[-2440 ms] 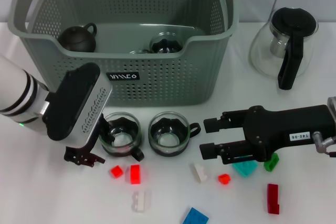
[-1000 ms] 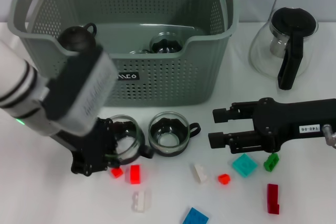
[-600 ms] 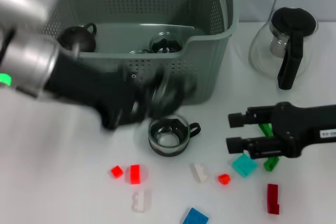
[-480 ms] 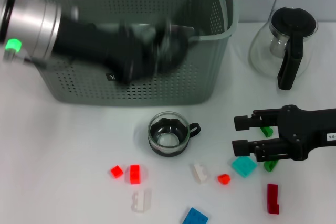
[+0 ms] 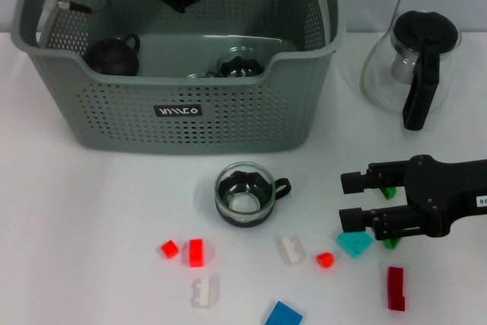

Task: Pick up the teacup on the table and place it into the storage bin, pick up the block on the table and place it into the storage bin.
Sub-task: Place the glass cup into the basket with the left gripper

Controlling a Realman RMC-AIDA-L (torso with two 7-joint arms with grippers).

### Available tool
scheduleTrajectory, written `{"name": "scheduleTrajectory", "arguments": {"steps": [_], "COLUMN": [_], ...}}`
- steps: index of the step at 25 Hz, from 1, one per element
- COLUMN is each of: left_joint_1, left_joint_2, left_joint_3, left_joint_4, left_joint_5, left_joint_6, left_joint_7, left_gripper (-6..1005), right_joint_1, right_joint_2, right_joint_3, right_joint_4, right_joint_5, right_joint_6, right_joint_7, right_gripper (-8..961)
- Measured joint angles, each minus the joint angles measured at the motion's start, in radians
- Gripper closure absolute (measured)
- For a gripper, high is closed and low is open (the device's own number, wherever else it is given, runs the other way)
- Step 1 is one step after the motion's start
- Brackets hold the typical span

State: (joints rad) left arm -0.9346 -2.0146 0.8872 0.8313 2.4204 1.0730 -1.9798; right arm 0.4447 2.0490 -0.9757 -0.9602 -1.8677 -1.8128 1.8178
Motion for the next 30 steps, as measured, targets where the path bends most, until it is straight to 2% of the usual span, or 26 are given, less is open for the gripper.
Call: {"name": "scheduleTrajectory", "arguments": {"steps": [5,11,13,14,18,30], "left_joint_1": [-0.056,-0.078,-0.082,-0.086,-0.081,-0.071], "left_joint_2": [-0.003,-0.040,-0.044,-0.058,-0.074,-0.102], "left_joint_3": [0.003,0.003,0.003,0.014,0.051,0.153], "left_joint_4": [-0.122,-0.188,-0.201,-0.229,-0.245,-0.284], "left_joint_5": [0.087,0.166,0.173,0.189,0.195,0.197], "left_joint_6": [-0.142,-0.291,-0.306,-0.350,-0.400,-0.456], "left_joint_7": [-0.012,-0.018,-0.017,-0.014,-0.013,-0.007], "left_gripper": [958,958,958,958,958,958], "right_joint_1": [0.007,0.010,0.011,0.012,0.012,0.017], "right_joint_2": [0.000,0.004,0.006,0.006,0.007,0.016], "right_joint_3": [0.000,0.001,0.002,0.002,-0.003,0.003], "right_joint_4": [0.000,0.000,0.000,0.000,0.000,0.000], "right_joint_5": [-0.003,-0.010,-0.013,-0.014,-0.015,-0.056], "right_joint_6": [0.000,0.000,0.000,0.000,0.004,0.007], "right_joint_7": [0.001,0.001,0.001,0.001,0.001,-0.003], "right_gripper": [196,196,196,196,197,196]}}
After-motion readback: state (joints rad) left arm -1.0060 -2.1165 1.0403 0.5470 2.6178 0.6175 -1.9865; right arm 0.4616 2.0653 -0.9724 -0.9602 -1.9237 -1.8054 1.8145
